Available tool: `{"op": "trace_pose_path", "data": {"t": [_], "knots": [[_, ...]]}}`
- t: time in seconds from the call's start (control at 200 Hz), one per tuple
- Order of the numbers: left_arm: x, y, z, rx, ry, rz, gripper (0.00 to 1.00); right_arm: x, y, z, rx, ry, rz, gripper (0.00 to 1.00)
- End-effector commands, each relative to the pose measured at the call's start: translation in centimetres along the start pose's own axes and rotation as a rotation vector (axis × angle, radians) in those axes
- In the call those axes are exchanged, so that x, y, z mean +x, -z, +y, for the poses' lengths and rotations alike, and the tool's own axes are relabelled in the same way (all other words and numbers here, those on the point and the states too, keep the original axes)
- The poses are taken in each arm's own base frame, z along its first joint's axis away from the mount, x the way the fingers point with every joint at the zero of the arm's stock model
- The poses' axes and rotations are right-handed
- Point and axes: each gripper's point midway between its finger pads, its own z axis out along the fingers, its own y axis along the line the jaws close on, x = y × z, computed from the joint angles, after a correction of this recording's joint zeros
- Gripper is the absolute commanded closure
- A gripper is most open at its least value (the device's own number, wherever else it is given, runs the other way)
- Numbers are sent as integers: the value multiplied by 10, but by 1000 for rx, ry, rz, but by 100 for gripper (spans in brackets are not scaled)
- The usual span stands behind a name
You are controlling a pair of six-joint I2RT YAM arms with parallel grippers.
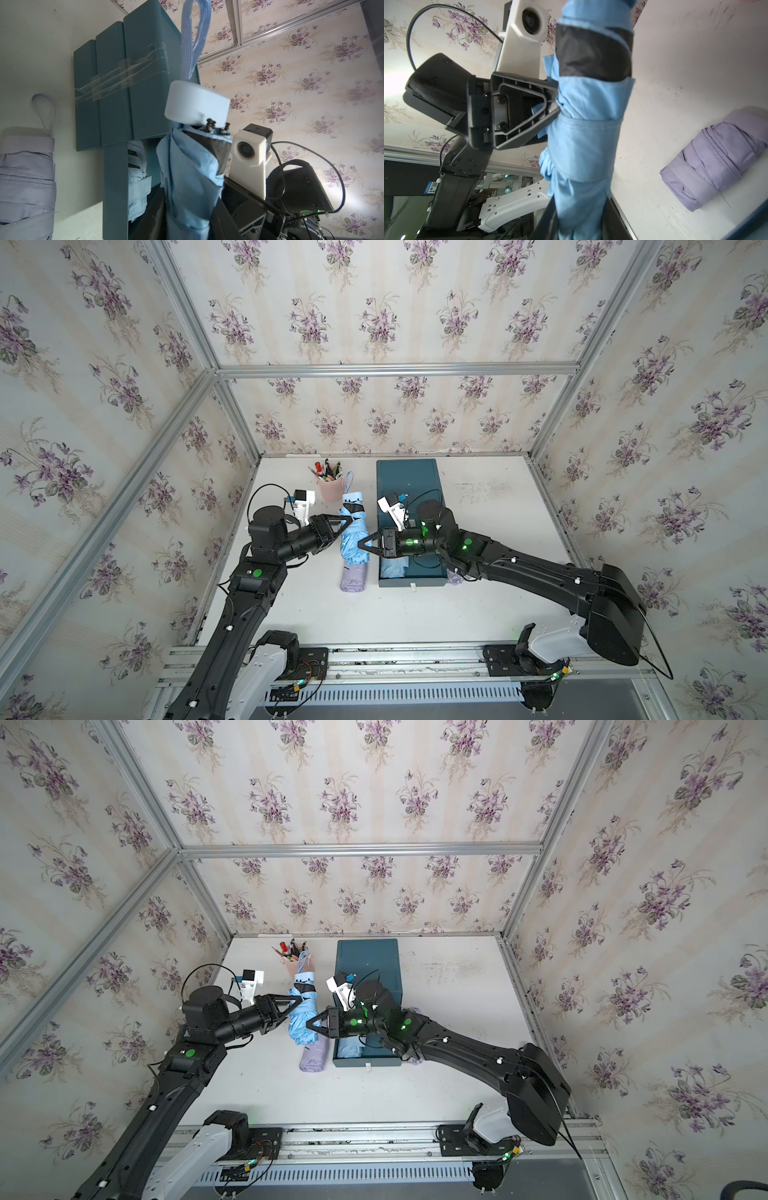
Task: Place the umbrella in the drawer by color
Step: Pick up the umbrella from the center of the board.
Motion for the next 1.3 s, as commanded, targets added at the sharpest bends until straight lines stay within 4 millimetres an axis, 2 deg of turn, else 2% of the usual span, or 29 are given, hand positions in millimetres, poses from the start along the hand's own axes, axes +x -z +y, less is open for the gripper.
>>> {"op": "trace_pose_path", "data": {"t": [0.0, 0.095, 0.14, 0.165, 0.295, 0.425, 0.55, 0.644, 0.834, 0.874, 0.889, 1.114, 1.199, 1.294], "knots": [[0, 0, -14, 65, -73, 7, 59, -12, 3, 24, -79, 48, -39, 83], [1, -2, -12, 69, -86, 21, 48, -13, 5, 29, -94, 54, -36, 90], [2, -3, -12, 71, -96, 25, 46, -13, 6, 33, -105, 59, -35, 91], [2, -4, -11, 71, -99, 30, 40, -13, 8, 35, -110, 61, -38, 92], [2, -7, -21, 118, -153, 61, 28, -13, 14, 37, -114, 66, -27, 97], [4, -8, -42, 213, -203, 112, 28, -9, 23, 39, -132, 58, 13, 97], [10, 4, -74, 342, -299, 146, 27, -5, 26, 46, -155, 59, 52, 97], [15, 11, -85, 370, -348, 156, 28, -5, 25, 50, -177, 56, 60, 97], [18, 5, -77, 345, -325, 183, 43, -8, 24, 57, -205, 58, 59, 96], [18, 4, -75, 337, -318, 179, 44, -7, 23, 57, -205, 60, 58, 96], [17, 3, -74, 334, -316, 177, 48, -8, 24, 58, -205, 62, 55, 96], [14, 0, -73, 320, -297, 150, 67, -7, 19, 57, -185, 70, 32, 94], [7, -2, -72, 294, -256, 111, 83, -8, 14, 55, -147, 79, 14, 86], [-7, -2, -69, 262, -174, 22, 85, -7, 9, 55, -109, 97, -10, 66]]}}
